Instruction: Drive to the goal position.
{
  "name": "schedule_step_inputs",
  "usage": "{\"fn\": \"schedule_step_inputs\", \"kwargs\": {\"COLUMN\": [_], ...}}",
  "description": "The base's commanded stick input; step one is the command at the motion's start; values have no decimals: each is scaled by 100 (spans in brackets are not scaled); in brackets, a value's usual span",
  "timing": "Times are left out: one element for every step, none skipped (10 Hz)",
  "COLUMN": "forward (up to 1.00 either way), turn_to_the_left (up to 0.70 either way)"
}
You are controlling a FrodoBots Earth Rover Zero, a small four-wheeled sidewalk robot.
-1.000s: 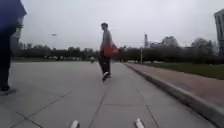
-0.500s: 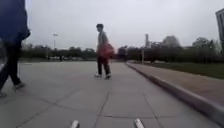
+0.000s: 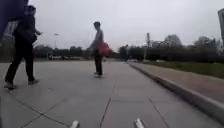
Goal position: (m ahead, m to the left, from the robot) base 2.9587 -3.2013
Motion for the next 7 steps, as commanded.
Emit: {"fn": "schedule_step_inputs", "kwargs": {"forward": [70, 70, 70, 70, 70, 70, 70], "turn_to_the_left": [-31, -35, -26, -7, -5, -4, -4]}}
